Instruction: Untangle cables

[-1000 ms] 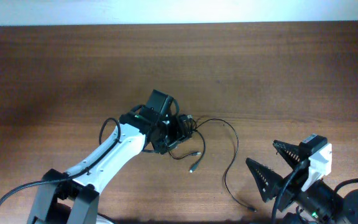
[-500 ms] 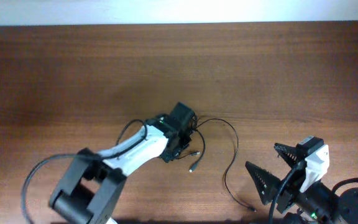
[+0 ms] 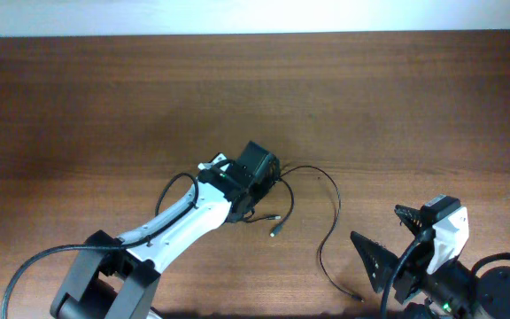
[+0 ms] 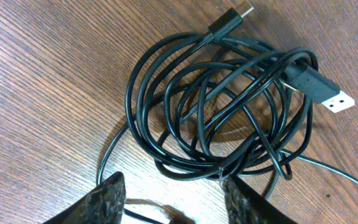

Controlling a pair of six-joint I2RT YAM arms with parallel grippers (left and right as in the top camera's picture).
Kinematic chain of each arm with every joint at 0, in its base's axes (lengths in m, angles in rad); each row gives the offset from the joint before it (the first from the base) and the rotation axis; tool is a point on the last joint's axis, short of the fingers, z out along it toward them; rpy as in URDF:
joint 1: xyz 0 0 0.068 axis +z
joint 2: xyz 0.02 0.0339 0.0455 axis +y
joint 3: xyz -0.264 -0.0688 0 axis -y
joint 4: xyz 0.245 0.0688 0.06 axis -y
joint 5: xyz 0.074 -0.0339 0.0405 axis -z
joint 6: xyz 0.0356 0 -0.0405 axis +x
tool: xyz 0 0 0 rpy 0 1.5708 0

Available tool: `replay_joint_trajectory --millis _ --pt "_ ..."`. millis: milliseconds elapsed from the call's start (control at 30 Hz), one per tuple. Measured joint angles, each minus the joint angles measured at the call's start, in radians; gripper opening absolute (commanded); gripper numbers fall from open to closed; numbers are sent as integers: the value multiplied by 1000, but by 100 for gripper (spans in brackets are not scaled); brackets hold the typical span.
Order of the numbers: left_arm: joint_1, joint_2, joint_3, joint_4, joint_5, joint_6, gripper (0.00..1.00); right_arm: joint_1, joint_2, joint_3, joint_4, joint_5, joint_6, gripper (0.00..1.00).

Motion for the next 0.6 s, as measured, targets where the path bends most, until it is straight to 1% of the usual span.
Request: replay_joint_trajectory --millis 67,100,133,167,233,267,333,400,467,500,533,600 --pt "-1 0 0 0 48 -62 54 0 0 0 -6 0 0 86" --pt "-7 0 0 0 60 -111 56 0 0 0 -13 0 0 86" --pt "-22 0 0 0 71 -167 56 0 0 0 -17 0 0 86" --pt "-32 0 0 1 76 -192 56 0 0 0 -23 0 0 86" --pt "-37 5 0 3 76 -232 53 0 0 0 -26 0 0 86" --pt "-37 21 0 5 76 -254 48 0 0 0 -26 0 0 86" --pt "-37 65 0 10 62 -288 47 0 0 0 -39 0 0 86" --pt "-37 71 0 29 29 -299 47 0 0 0 -48 0 1 87" --pt "-37 72 -1 60 15 -301 52 0 0 0 -53 4 0 87" --pt "-37 72 -1 69 18 -303 58 0 0 0 -53 15 0 87" --pt "-37 72 -1 69 20 -304 61 0 0 0 -53 21 0 87" --pt "-37 72 -1 72 7 -311 61 0 0 0 -63 27 0 87"
